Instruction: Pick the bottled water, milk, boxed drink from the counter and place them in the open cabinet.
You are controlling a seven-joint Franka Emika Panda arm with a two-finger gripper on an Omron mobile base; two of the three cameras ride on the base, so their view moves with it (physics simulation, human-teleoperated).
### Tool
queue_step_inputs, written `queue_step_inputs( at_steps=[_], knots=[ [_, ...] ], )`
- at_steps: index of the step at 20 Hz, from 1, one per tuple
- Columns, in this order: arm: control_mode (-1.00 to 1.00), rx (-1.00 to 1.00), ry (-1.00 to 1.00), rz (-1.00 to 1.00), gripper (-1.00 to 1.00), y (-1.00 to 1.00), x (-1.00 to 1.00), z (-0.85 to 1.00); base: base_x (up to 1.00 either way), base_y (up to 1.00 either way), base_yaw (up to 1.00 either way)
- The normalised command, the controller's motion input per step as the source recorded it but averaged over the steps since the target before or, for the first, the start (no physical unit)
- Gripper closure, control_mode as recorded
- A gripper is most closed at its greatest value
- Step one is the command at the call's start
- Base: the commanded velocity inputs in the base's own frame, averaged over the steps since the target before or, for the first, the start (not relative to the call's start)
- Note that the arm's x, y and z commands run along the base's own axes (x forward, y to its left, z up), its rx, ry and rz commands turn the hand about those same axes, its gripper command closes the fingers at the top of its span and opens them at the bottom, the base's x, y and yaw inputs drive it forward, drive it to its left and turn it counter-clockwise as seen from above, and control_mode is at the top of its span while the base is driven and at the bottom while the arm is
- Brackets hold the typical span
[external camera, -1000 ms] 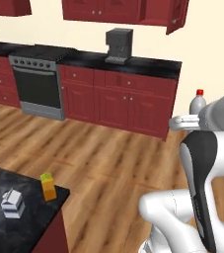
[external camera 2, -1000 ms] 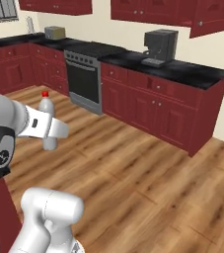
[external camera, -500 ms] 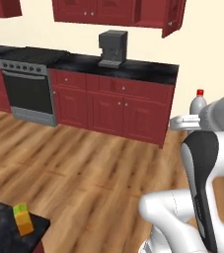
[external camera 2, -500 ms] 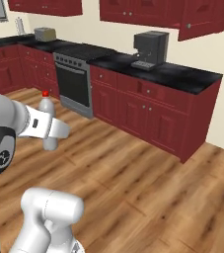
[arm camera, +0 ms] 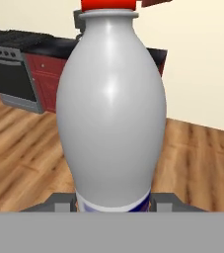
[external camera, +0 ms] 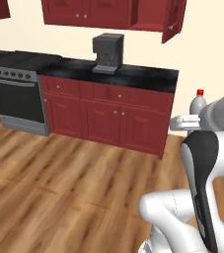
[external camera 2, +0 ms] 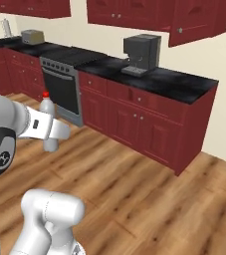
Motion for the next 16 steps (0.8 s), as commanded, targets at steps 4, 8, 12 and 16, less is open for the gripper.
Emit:
queue_step_inputs(
  at_steps=[4, 8, 12, 16],
  knots=[
    [1.00, 0.00, 0.00, 0.00, 1.00, 0.00, 0.00, 0.00, 0.74, 0.00, -0.08],
    [1.00, 0.00, 0.00, 0.00, 1.00, 0.00, 0.00, 0.00, 0.75, 0.00, -0.08],
    [1.00, 0.00, 0.00, 0.00, 1.00, 0.00, 0.00, 0.00, 0.83, 0.00, -0.08],
    [1.00, 0.00, 0.00, 0.00, 1.00, 0.00, 0.00, 0.00, 0.85, 0.01, -0.06]
  ],
)
